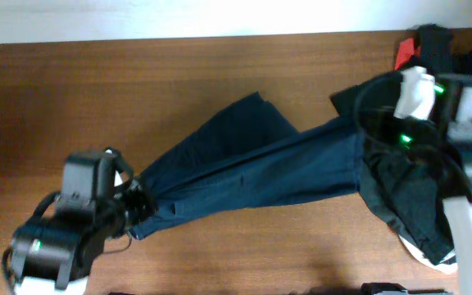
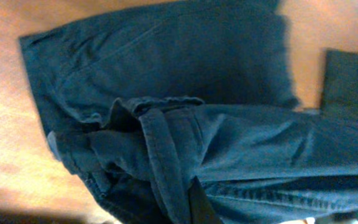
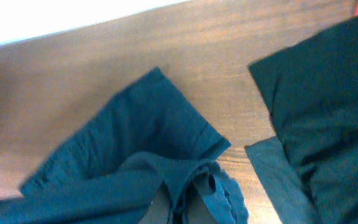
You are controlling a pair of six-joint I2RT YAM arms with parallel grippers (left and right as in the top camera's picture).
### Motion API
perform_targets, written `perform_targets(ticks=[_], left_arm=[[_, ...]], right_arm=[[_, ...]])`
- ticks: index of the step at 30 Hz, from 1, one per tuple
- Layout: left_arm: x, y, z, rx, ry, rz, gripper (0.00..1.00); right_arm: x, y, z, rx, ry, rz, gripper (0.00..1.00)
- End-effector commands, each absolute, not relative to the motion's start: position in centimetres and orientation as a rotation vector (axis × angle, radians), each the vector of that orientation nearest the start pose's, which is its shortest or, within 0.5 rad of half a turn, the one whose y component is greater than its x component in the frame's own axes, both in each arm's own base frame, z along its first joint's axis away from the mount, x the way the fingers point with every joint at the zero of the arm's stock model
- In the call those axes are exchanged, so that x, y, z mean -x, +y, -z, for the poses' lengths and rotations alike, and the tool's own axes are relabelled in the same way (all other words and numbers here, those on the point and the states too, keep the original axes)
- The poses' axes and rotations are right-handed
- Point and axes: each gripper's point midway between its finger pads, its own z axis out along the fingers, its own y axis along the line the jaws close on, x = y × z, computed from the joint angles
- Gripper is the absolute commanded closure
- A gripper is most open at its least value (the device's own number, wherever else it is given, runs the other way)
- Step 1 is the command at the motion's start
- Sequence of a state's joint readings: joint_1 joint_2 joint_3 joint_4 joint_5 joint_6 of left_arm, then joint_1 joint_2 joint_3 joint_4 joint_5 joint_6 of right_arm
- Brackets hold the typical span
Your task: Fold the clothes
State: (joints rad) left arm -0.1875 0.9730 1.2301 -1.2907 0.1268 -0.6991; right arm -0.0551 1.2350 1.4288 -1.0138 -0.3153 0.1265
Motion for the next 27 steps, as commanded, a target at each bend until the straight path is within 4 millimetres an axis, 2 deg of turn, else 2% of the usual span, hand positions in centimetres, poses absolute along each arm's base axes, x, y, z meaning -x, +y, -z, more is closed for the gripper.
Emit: perform_targets(ticks=[1, 3, 5, 7, 10, 13, 16, 17, 18, 19, 20, 21, 22, 23, 25, 26, 27], left_arm=[[-23.3, -2.5, -20.2, 0.882, 2.661, 0.125, 0.99], [-24.7, -2.8, -17.1, 0.929, 2.77, 0.056, 0.99], [-25.4, -2.9, -15.1, 0.946, 2.836, 0.003, 0.99], [-26.5, -2.8, -12.7, 0.966, 2.886, -0.068, 0.99], [-27.1, -2.2, -11.3, 1.097, 2.852, -0.144, 0.99], [-28.4, -1.0, -10.2, 1.173, 2.81, -0.16, 0.99], [-29.4, 0.4, -8.4, 1.28, 2.779, -0.192, 0.98], [-29.7, 1.0, -7.8, 1.319, 2.766, -0.196, 0.93], [-30.0, 1.5, -7.4, 1.34, 2.757, -0.198, 0.92], [-30.4, 1.8, -7.2, 1.355, 2.74, -0.19, 0.8], [-30.9, 2.0, -7.2, 1.357, 2.719, -0.177, 0.68], [-31.7, 2.3, -7.2, 1.357, 2.687, -0.152, 0.27], [-32.4, 2.9, -7.3, 1.379, 2.65, -0.127, 0.01], [-32.9, 4.5, -7.9, 1.344, 2.653, -0.126, 0.01], [-33.1, 6.4, -9.2, 1.294, 2.671, -0.137, 0.01], [-32.7, 6.6, -9.5, 1.285, 2.707, -0.114, 0.01], [-31.1, 6.4, -9.3, 1.292, 2.791, -0.083, 0.01]], right_arm=[[-37.6, 3.3, -25.2, -0.012, 2.459, -0.232, 0.96], [-40.0, 6.1, -19.8, 0.094, 2.578, -0.252, 0.96], [-41.6, 8.9, -16.2, 0.21, 2.62, -0.263, 0.96], [-43.5, 11.7, -13.5, 0.283, 2.61, -0.283, 0.96], [-45.1, 13.8, -12.6, 0.328, 2.556, -0.3, 0.96], [-47.1, 15.7, -14.0, 0.36, 2.433, -0.32, 0.96], [-48.4, 16.0, -14.9, 0.353, 2.368, -0.326, 0.96], [-48.6, 16.1, -14.6, 0.353, 2.37, -0.326, 0.96], [-48.7, 16.1, -14.1, 0.354, 2.377, -0.326, 0.96], [-49.0, 16.2, -12.9, 0.355, 2.392, -0.324, 0.96], [-49.1, 16.2, -12.0, 0.354, 2.407, -0.322, 0.9], [-49.1, 16.1, -10.9, 0.351, 2.432, -0.312, 0.44], [-48.6, 15.9, -10.1, 0.352, 2.468, -0.308, 0.24], [-47.5, 15.6, -9.3, 0.354, 2.523, -0.303, 0.23], [-46.0, 15.1, -8.2, 0.356, 2.603, -0.295, 0.28], [-44.9, 14.8, -7.3, 0.357, 2.659, -0.284, 0.36], [-43.1, 13.7, -5.6, 0.35, 2.747, -0.232, 0.53]])
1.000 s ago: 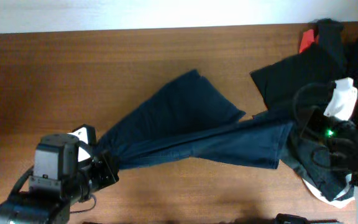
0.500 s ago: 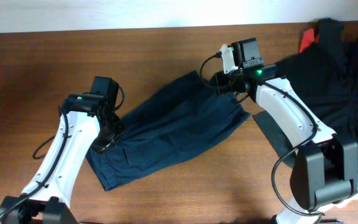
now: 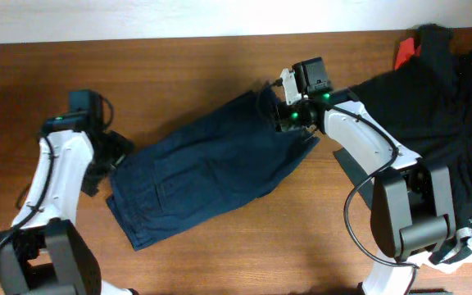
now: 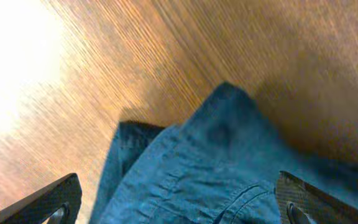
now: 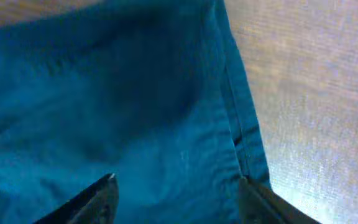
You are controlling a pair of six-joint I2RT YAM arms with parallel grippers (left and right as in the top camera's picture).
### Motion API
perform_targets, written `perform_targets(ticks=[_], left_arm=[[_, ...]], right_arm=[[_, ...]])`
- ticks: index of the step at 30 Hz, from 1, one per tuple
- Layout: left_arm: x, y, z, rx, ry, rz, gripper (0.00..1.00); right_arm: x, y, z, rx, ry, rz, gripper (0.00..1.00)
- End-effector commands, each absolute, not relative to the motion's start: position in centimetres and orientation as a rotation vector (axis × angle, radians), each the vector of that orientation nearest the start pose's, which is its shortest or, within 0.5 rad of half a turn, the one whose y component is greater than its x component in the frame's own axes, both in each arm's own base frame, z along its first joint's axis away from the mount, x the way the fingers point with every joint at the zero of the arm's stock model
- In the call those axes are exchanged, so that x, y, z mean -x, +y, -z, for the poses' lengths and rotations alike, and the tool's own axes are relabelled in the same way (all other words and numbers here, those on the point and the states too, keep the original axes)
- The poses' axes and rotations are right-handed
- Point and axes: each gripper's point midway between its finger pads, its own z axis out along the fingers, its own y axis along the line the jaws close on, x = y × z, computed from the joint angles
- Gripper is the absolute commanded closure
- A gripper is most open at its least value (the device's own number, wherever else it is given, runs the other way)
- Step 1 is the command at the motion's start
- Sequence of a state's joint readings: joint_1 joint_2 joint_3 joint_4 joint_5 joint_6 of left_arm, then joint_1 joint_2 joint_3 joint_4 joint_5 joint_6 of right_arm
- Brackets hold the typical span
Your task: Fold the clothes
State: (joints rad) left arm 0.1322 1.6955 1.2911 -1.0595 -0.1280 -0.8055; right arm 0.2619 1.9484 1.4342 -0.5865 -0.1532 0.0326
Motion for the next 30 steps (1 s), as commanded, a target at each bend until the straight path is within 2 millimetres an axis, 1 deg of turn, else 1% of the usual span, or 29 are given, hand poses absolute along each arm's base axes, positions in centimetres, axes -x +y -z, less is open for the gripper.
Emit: perform_targets(ticks=[1, 2, 3, 4, 5, 6, 8, 9, 10, 11, 12, 13, 14, 15, 16, 17, 18, 19, 20, 21, 22, 23, 24, 25, 26, 27, 28, 29, 30], left_arm=[[-29.5, 6.3, -9.3, 1.325, 2.843, -0.109, 0.01], [-27.9, 6.0, -9.3, 1.347, 2.9, -0.138, 0.01], [-26.8, 5.8, -9.2, 1.362, 2.941, -0.159, 0.01], [-25.5, 5.5, -8.7, 1.379, 2.986, -0.182, 0.01], [-25.0, 5.5, -8.4, 1.384, 2.998, -0.19, 0.01], [-24.2, 5.1, -7.3, 1.386, 3.031, -0.179, 0.01], [-24.5, 2.3, -4.7, 1.167, 3.137, 0.122, 0.01], [-23.9, 1.9, -3.3, 1.16, 3.144, 0.154, 0.01], [-23.3, 1.5, -1.8, 1.122, 3.156, 0.181, 0.01], [-23.2, 1.0, -1.1, 1.069, 3.162, 0.241, 0.01], [-23.4, -0.2, 0.0, 1.037, 3.137, 0.371, 0.01], [-23.8, -1.1, 0.7, 1.001, 3.11, 0.472, 0.02], [-24.1, -2.1, 1.3, 0.977, 3.076, 0.573, 0.07], [-24.5, -2.8, 1.7, 0.956, 3.037, 0.649, 0.24], [-24.7, -2.7, 1.8, 0.949, 3.028, 0.647, 0.4], [-25.4, -2.6, 1.8, 0.929, 3.001, 0.649, 0.71], [-26.4, -2.4, 1.7, 0.91, 2.97, 0.648, 0.88], [-27.6, -2.2, 1.1, 0.877, 2.94, 0.647, 1.0], [-28.9, -2.0, 0.2, 0.811, 2.922, 0.645, 1.0], [-29.9, -1.8, -0.9, 0.767, 2.912, 0.642, 0.99], [-31.1, -1.6, -3.0, 0.727, 2.906, 0.638, 1.0], [-32.1, -1.4, -5.2, 0.696, 2.901, 0.636, 1.0], [-32.7, -1.3, -8.2, 0.648, 2.9, 0.632, 0.99], [-32.9, -1.3, -11.4, 0.635, 2.899, 0.632, 1.0], [-32.9, -1.7, -14.5, 0.602, 2.892, 0.629, 0.99], [-33.0, -2.0, -16.2, 0.561, 2.875, 0.626, 0.99], [-33.1, -2.4, -18.3, 0.521, 2.847, 0.624, 1.0], [-33.1, -2.8, -19.8, 0.49, 2.821, 0.623, 0.99], [-33.1, -3.2, -20.9, 0.459, 2.796, 0.622, 1.0]], right_arm=[[-41.6, 12.9, -4.1, 0.349, 2.803, -0.191, 0.6], [-40.4, 12.2, -2.7, 0.346, 2.843, -0.153, 0.62], [-38.8, 10.9, -0.9, 0.342, 2.895, -0.079, 0.62], [-36.7, 9.3, 1.3, 0.339, 2.945, 0.018, 0.62], [-35.7, 9.0, 2.4, 0.34, 2.959, 0.021, 0.61], [-34.8, 8.8, 3.2, 0.342, 2.972, 0.025, 0.6], [-34.6, 8.7, 3.4, 0.313, 2.984, 0.026, 0.6], [-34.5, 8.5, 3.4, 0.267, 2.991, 0.041, 0.61], [-34.3, 6.5, 3.3, 0.091, 3.007, 0.158, 0.61], [-34.1, 5.0, 3.3, -0.026, 3.012, 0.219, 0.61], [-33.7, 3.8, 3.2, -0.129, 3.031, 0.222, 0.61], [-33.5, 3.5, 3.0, -0.161, 3.045, 0.185, 0.6], [-33.6, 3.4, 2.6, -0.185, 3.05, 0.147, 0.59], [-34.0, 3.5, 1.8, -0.188, 3.041, 0.134, 0.57], [-34.4, 3.6, 1.0, -0.187, 3.031, 0.13, 0.57], [-35.7, 3.8, -1.3, -0.187, 3.004, 0.12, 0.57], [-36.5, 3.9, -3.0, -0.188, 2.979, 0.111, 0.57], [-38.1, 4.2, -6.7, -0.189, 2.926, 0.091, 0.56], [-39.0, 4.3, -9.3, -0.188, 2.898, 0.076, 0.55], [-39.5, 5.0, -11.5, -0.161, 2.886, 0.027, 0.55], [-39.8, 7.3, -13.2, -0.063, 2.885, -0.157, 0.6], [-39.5, 10.0, -13.8, 0.033, 2.88, -0.374, 0.79], [-38.5, 13.5, -14.1, 0.105, 2.879, -0.667, 0.96], [-37.9, 14.9, -13.4, 0.135, 2.896, -0.736, 0.96], [-37.1, 16.9, -11.7, 0.206, 2.922, -0.745, 0.96], [-36.4, 18.6, -10.5, 0.267, 2.933, -0.76, 0.96], [-35.4, 21.2, -8.7, 0.336, 2.944, -0.801, 0.96], [-34.6, 23.2, -7.1, 0.368, 2.957, -0.816, 0.96], [-33.1, 26.2, -5.4, 0.475, 2.958, -0.878, 0.96]])
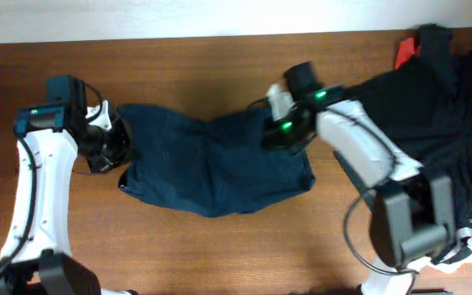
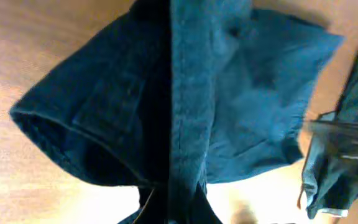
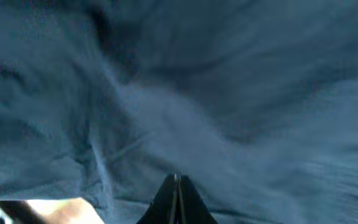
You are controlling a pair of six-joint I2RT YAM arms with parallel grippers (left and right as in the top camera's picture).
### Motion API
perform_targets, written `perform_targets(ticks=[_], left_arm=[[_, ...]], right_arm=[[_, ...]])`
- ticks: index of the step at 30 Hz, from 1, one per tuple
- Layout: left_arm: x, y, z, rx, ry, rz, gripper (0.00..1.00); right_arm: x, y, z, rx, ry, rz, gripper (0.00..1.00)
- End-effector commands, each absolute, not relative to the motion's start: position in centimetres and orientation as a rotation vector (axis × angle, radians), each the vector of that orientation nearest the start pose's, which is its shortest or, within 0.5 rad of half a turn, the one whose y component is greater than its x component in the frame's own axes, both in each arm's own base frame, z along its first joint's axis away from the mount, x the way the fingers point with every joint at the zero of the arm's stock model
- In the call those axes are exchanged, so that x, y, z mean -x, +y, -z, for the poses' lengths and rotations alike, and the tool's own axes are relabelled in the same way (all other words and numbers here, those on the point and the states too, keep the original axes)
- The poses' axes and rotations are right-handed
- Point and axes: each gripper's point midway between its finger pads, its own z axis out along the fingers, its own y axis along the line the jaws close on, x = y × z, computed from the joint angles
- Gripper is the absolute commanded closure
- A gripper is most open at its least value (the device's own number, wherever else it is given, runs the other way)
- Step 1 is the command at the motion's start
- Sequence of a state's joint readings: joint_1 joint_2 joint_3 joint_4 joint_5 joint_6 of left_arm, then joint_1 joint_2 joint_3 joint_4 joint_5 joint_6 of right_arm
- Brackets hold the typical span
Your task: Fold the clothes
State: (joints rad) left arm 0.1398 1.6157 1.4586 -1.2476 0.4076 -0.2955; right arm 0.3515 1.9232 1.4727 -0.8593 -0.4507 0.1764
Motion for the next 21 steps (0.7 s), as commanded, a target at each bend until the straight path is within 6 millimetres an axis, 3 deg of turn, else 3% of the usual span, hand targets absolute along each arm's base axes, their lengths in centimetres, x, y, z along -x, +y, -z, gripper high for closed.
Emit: perform_targets(ticks=[1, 4, 5, 7, 8, 9, 10, 12, 13, 14, 15, 17, 21], left_arm=[[-33.1, -3.9, -21.7, 0.415, 2.775, 0.624, 0.99], [-32.6, -7.2, -22.0, 0.273, 2.796, 0.646, 0.99], [-32.8, -7.5, -22.0, 0.251, 2.792, 0.636, 1.0], [-32.8, -7.5, -21.9, 0.249, 2.795, 0.622, 1.0], [-32.8, -7.4, -21.9, 0.25, 2.796, 0.62, 1.0], [-32.6, -7.0, -21.7, 0.26, 2.807, 0.587, 0.99], [-32.6, -7.0, -21.7, 0.261, 2.809, 0.585, 1.0], [-32.6, -7.0, -21.7, 0.26, 2.809, 0.585, 0.99], [-32.6, -7.0, -21.7, 0.26, 2.809, 0.586, 0.99], [-32.6, -7.4, -21.6, 0.244, 2.81, 0.588, 0.99], [-32.5, -8.1, -21.7, 0.219, 2.811, 0.593, 0.99], [-32.6, -10.7, -21.8, 0.144, 2.799, 0.621, 1.0], [-32.3, -14.7, -20.6, 0.08, 2.807, 0.622, 1.0]], right_arm=[[-31.6, 29.2, -4.0, 0.581, 2.946, -0.954, 0.96], [-26.4, 38.6, 2.2, 0.764, 2.932, -1.094, 0.96], [-25.8, 39.6, 2.5, 0.811, 2.905, -1.104, 0.97], [-26.9, 39.2, 1.4, 0.813, 2.889, -1.068, 0.95], [-28.3, 38.0, 0.2, 0.783, 2.893, -1.053, 0.95], [-31.8, 33.8, -2.2, 0.646, 2.943, -0.922, 0.95], [-32.9, 31.8, -3.1, 0.603, 2.954, -0.871, 0.95], [-34.7, 25.6, -4.9, 0.505, 3.007, -0.729, 0.95], [-35.1, 22.6, -4.7, 0.445, 3.056, -0.644, 0.95], [-35.3, 17.9, -3.6, 0.335, 3.142, -0.458, 0.95], [-35.2, 15.4, -2.8, 0.279, 3.179, -0.345, 0.95], [-34.3, 13.7, -1.3, 0.279, 3.207, -0.33, 0.95], [-32.6, 13.2, 1.5, 0.272, 3.229, -0.317, 0.94]])
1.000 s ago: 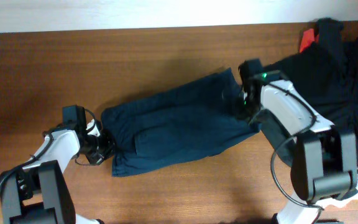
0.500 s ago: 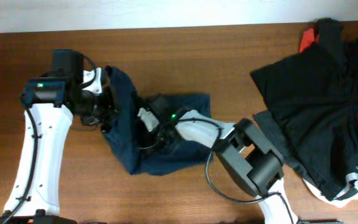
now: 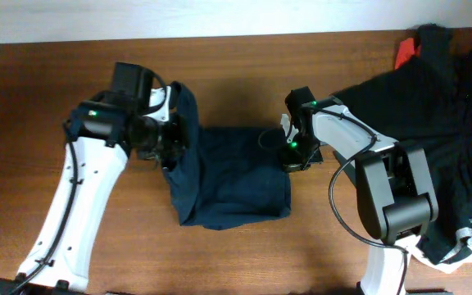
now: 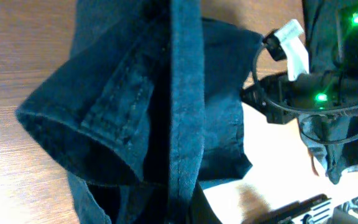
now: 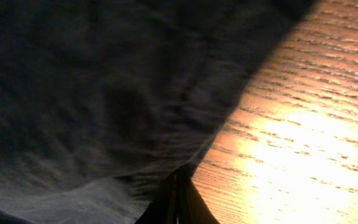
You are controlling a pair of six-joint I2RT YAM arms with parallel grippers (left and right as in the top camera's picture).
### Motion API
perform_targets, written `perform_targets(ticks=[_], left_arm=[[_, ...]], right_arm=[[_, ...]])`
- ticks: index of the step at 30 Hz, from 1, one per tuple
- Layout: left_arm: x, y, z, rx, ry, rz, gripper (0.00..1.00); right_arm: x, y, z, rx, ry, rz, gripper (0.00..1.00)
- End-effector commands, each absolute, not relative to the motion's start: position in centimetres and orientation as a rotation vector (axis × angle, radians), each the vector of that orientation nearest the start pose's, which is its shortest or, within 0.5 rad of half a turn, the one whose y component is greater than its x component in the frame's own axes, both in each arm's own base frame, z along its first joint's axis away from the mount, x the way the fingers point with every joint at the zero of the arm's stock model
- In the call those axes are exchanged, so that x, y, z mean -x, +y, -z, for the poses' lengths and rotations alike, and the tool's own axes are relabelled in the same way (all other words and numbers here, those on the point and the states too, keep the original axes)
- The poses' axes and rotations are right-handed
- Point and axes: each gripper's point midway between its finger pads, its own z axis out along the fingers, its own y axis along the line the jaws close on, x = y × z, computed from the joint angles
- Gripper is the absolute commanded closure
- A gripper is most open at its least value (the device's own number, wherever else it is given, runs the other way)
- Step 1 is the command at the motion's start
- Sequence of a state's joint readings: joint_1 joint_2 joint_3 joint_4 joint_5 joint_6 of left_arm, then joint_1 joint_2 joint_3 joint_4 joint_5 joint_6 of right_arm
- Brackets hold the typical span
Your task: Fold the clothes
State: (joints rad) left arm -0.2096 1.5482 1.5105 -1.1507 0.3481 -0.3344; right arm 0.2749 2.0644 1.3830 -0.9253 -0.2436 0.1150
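A dark blue denim garment (image 3: pixel 234 179) lies in the middle of the wooden table, partly doubled over. My left gripper (image 3: pixel 167 141) is shut on its left edge and holds that edge raised above the rest. In the left wrist view the seam band (image 4: pixel 185 118) hangs straight from my left gripper (image 4: pixel 182 214). My right gripper (image 3: pixel 292 157) is shut on the garment's right edge, low at the table. In the right wrist view my right gripper (image 5: pixel 179 194) pinches the cloth edge (image 5: pixel 104 106) beside bare wood.
A heap of black clothes (image 3: pixel 437 98) with a red piece (image 3: pixel 405 51) fills the table's right end. A grey cloth (image 3: pixel 342 168) lies under the right arm. Bare wood table (image 3: pixel 47 90) stretches to the left and along the front.
My left gripper has moved right with the garment's left edge, from the table's left part to over the garment's left half. The right gripper has gone a little lower and right. The garment is narrower.
The garment first hung stretched long between both grippers. Then it lay flat on the table with both grippers open at its ends. Then both were shut on its ends and the left edge was raised. Now the left edge stands over the garment's middle.
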Motion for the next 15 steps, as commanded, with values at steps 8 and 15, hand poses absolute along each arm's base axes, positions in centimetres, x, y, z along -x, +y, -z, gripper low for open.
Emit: perform_targets(ticks=[8, 15], left_arm=[[-31.4, -24.6, -13.6, -0.123, 2.916, 0.62, 1.0], [-31.1, -25.8, -13.6, -0.167, 2.902, 0.634, 0.99]], right_arm=[[-32.4, 13.1, 1.7, 0.272, 3.233, -0.315, 0.94], [-32.4, 13.1, 1.7, 0.272, 3.233, -0.315, 0.94]])
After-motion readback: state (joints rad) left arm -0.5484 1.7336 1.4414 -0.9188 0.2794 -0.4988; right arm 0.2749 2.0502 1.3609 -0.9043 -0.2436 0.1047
